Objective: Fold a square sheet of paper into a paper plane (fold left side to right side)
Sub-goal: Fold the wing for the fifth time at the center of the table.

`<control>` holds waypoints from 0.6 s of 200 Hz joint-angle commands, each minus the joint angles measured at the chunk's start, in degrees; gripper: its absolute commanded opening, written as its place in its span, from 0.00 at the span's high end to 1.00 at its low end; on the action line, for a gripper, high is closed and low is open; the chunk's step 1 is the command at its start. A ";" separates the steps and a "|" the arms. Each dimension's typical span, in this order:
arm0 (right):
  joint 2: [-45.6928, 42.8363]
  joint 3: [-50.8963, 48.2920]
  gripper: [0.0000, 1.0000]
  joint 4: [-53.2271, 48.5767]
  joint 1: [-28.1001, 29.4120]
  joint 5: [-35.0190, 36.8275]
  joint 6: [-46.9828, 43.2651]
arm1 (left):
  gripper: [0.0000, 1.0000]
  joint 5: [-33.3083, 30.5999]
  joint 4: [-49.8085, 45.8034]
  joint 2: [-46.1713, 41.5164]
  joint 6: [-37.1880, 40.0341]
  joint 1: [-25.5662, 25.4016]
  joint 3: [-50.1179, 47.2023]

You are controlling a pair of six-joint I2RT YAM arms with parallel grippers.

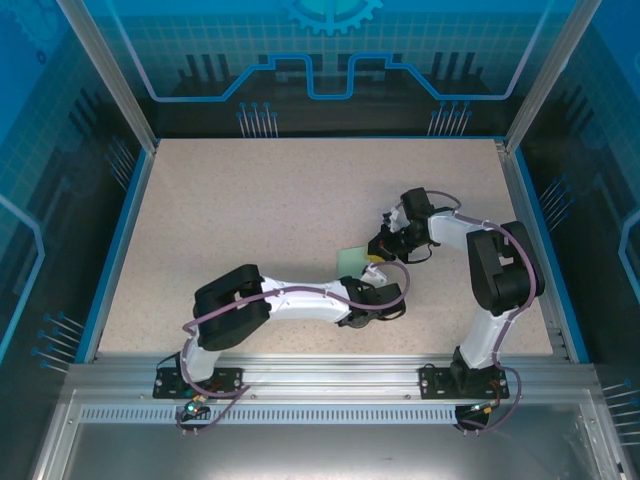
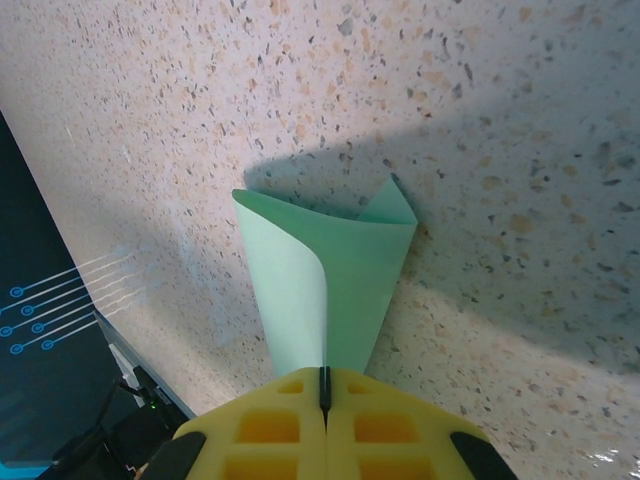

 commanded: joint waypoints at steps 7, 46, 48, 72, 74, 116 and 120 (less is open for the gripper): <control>0.80 0.78 0.98 -1.69 1.28 0.59 0.20 | 0.51 -2.08 -2.61 1.89 -1.76 -0.32 2.00; 1.09 1.01 0.98 -1.75 1.49 0.86 0.11 | 0.57 -1.72 -2.42 2.66 -1.50 -0.32 2.57; 1.09 1.02 0.98 -1.76 1.50 0.90 0.11 | 0.57 -1.68 -2.46 2.77 -1.47 -0.33 2.52; 1.26 0.97 0.98 -1.97 1.53 1.03 -0.04 | 0.62 -1.63 -2.47 3.32 -1.41 -0.32 2.60; 1.27 1.01 0.98 -2.01 1.56 1.07 -0.06 | 0.62 -1.63 -2.47 3.36 -1.43 -0.30 2.71; 1.47 1.18 0.98 -2.53 1.62 2.01 -0.33 | 0.64 -1.11 -2.03 3.64 -1.17 -0.28 2.58; 1.51 1.14 0.98 -2.55 1.71 2.00 -0.33 | 0.64 -1.19 -2.07 3.75 -1.14 -0.31 2.59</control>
